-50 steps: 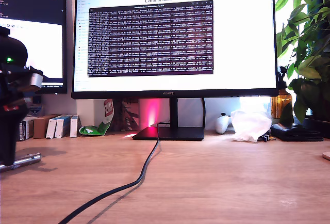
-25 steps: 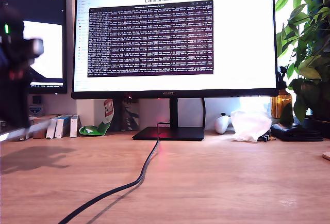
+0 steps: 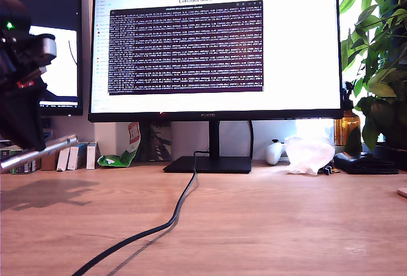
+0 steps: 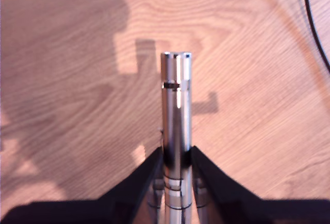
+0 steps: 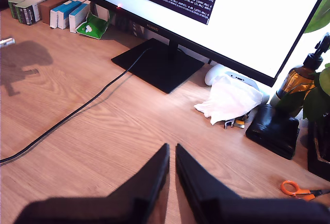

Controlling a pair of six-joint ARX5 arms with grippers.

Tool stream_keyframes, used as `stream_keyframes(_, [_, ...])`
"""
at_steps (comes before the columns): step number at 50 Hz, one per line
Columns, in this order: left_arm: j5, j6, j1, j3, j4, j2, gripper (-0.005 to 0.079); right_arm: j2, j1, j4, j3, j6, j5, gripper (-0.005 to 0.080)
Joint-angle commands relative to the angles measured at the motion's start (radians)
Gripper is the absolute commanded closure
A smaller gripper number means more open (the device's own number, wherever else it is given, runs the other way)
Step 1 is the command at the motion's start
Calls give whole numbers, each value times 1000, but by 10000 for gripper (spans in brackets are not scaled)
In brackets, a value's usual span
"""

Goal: Pick the metallic laser pointer with your right arm, pass it to your left arm, then place it down to the left side of the table

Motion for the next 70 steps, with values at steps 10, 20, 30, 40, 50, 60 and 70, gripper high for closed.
stream_keyframes(10, [2,6,-5,-13,-14,139,705,-3,4,14,-19,2,-4,765])
stream_keyframes(20, [2,17,-8,-13,10,144,719,-3,4,21,-19,2,-4,765])
stream_keyframes(30, [1,16,-8,-13,16,150,674,-3,4,21,-19,3,-3,765])
stream_keyframes(40, [-11,14,-8,-13,10,151,584,-3,4,21,-19,3,-4,765])
stream_keyframes(50, [-10,14,-10,-13,10,151,536,-3,4,21,-19,2,-4,765])
stream_keyframes(60, [-5,15,-10,-12,-3,151,536,-3,4,21,-19,2,-4,765])
stream_keyframes(70, [18,15,-9,9,-70,149,537,-3,4,17,-19,6,-4,765])
